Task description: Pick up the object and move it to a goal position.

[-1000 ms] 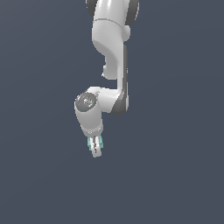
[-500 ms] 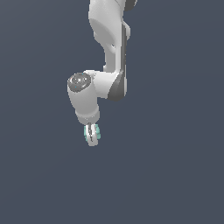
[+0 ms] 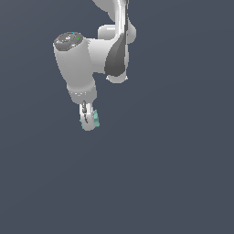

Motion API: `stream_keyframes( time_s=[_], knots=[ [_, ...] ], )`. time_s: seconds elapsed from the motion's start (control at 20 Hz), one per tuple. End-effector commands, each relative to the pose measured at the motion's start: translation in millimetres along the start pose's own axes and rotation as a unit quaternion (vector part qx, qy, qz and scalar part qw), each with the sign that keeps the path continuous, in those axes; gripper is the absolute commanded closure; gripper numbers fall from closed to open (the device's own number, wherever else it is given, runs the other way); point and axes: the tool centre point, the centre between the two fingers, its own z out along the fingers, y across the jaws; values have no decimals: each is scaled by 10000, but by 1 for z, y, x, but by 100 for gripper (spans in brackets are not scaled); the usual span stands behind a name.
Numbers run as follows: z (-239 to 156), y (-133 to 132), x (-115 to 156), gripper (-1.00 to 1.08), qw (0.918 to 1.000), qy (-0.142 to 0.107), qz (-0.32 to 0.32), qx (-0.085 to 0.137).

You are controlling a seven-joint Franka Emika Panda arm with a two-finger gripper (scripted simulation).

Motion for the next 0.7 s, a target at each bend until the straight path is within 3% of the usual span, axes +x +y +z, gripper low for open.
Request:
stream_keyframes(
  time_s=[0.0,0.65],
  knots=[
    [-23,11,3,108,10000,-1,0,-1],
    [-97,39,12,108,10000,16,-2,-6]
  ],
)
